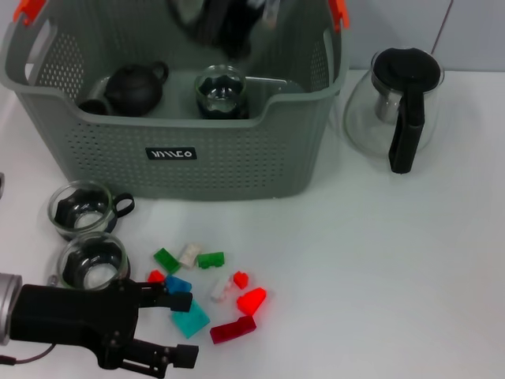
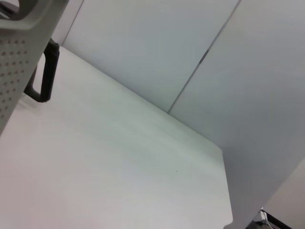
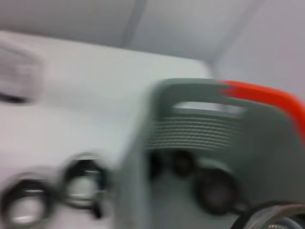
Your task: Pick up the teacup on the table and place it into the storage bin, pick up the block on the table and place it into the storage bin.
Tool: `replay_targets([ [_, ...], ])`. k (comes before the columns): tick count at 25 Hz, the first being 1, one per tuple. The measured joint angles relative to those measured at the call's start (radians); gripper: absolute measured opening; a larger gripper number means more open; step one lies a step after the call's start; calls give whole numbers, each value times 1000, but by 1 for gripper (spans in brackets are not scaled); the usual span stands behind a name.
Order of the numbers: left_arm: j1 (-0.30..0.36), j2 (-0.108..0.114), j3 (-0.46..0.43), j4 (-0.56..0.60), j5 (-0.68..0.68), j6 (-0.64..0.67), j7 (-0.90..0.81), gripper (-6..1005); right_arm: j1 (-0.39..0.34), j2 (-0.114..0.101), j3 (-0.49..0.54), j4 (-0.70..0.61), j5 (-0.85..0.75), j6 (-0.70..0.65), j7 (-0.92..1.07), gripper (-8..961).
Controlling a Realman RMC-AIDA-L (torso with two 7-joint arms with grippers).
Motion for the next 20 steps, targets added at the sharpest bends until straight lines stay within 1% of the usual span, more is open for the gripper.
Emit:
replay_targets([
  [2,0,0,0,3,0,-3,6,917,1,-2,36,51,-45,70,-13,57],
  [5,-2,0,0,3,0,-5,7,917,7,-9,79,169,-77,182,-38,56],
  [8,-4,-1,2,4,1,-8,8,917,17,-18,119,331,-82,321,-77,56],
  [12,-5,-4,5,4,2,-9,8,917,33,-27,155,518,-76,472,-132,56],
  [13,-5,-5,5,4,2,-9,8,917,37,-27,160,561,-74,513,-144,56],
  [15,-5,-6,5,4,2,-10,9,917,40,-23,162,608,-73,566,-157,56],
  [20,-7,-6,5,4,2,-14,9,917,57,-6,155,710,-71,668,-184,56],
])
